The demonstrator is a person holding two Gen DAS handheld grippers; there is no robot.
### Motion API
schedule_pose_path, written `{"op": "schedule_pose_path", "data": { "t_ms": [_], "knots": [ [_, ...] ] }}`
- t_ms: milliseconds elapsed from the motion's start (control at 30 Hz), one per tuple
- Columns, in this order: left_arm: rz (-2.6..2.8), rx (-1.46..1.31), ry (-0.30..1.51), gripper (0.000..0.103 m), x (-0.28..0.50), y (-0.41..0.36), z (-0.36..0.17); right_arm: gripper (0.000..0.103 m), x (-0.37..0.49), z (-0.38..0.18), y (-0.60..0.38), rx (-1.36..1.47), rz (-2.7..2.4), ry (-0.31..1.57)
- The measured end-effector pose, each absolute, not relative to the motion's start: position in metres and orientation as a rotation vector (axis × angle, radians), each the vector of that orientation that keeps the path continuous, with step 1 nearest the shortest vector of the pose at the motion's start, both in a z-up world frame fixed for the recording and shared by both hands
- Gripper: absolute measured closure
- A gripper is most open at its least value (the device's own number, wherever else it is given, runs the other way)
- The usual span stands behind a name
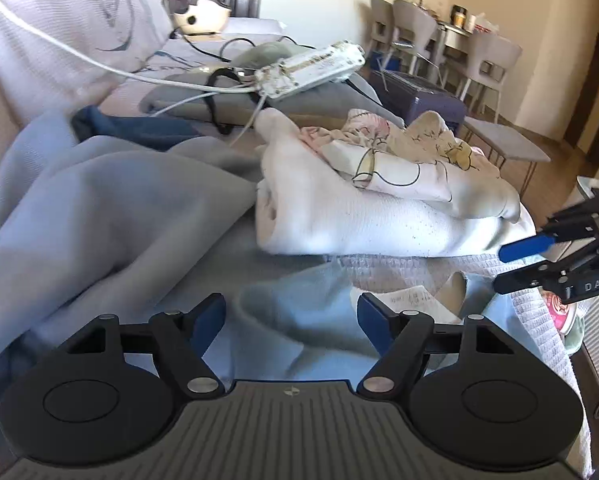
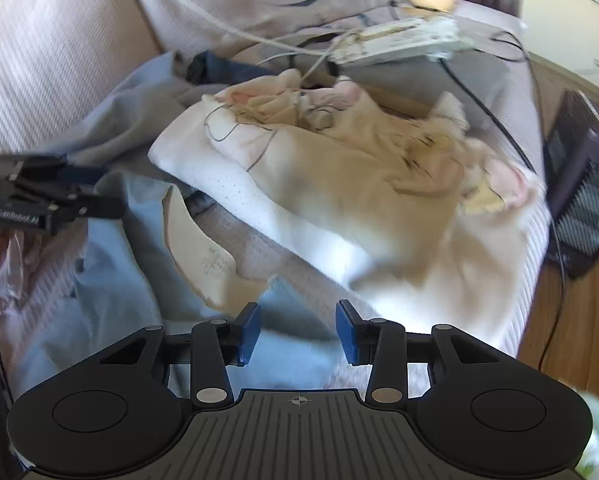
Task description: Fold clothes
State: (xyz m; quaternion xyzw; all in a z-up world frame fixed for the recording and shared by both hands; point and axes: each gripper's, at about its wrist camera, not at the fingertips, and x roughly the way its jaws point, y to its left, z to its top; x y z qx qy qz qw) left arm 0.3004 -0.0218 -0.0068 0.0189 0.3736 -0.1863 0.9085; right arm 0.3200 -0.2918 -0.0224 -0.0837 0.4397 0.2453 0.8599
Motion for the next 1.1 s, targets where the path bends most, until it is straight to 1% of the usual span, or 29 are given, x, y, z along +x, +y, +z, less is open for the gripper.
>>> {"op": "schedule_pose_path", "data": {
  "t_ms": [167,200,233,267,300,367,400,433,533,633,733,833,933,1100],
  "knots": [
    [-0.433,0.087,0.785,0.032,0.314,-0.032,-0.015,0.063,0.338,-0.033,-0.281,-0.239,0.578,0.974],
    [-0.436,0.077,0.789,0.036,0.315,-0.032,-0.016,0.063,0.340,-0.036,-0.279,-0.255,0.590,0.989],
    [-0.438,0.067,0.793,0.045,0.316,-0.032,-0.017,0.067,0.342,-0.039,-0.276,-0.274,0.595,1.002],
    [-0.429,0.067,0.808,0.080,0.316,-0.031,-0.018,0.072,0.343,-0.043,-0.273,-0.292,0.592,1.015],
    [-0.420,0.066,0.822,0.091,0.317,-0.031,-0.019,0.079,0.345,-0.047,-0.271,-0.301,0.590,1.028],
    [-0.418,0.009,0.818,0.092,0.312,-0.024,-0.017,0.085,0.345,-0.050,-0.270,-0.308,0.587,1.032],
    [-0.406,0.005,0.807,0.092,0.308,-0.021,-0.014,0.094,0.343,-0.049,-0.271,-0.300,0.584,1.030],
    [-0.394,0.002,0.797,0.092,0.304,-0.019,-0.010,0.097,0.340,-0.045,-0.272,-0.300,0.576,1.017],
    [-0.381,-0.058,0.759,0.092,0.285,-0.004,0.004,0.097,0.327,-0.030,-0.278,-0.293,0.556,0.975],
    [-0.380,-0.126,0.702,0.092,0.262,0.013,0.020,0.097,0.304,-0.001,-0.287,-0.251,0.541,0.920],
    [-0.380,-0.195,0.688,0.092,0.245,0.026,0.028,0.097,0.275,0.031,-0.290,-0.226,0.570,0.862],
    [-0.389,-0.197,0.686,0.092,0.221,0.032,0.034,0.097,0.244,0.056,-0.282,-0.226,0.606,0.836],
    [-0.393,-0.198,0.703,0.092,0.190,0.040,0.039,0.097,0.209,0.067,-0.273,-0.253,0.639,0.855],
    [-0.305,-0.107,0.783,0.091,0.133,0.048,0.043,0.097,0.159,0.066,-0.261,-0.216,0.676,0.896]
  ]
}}
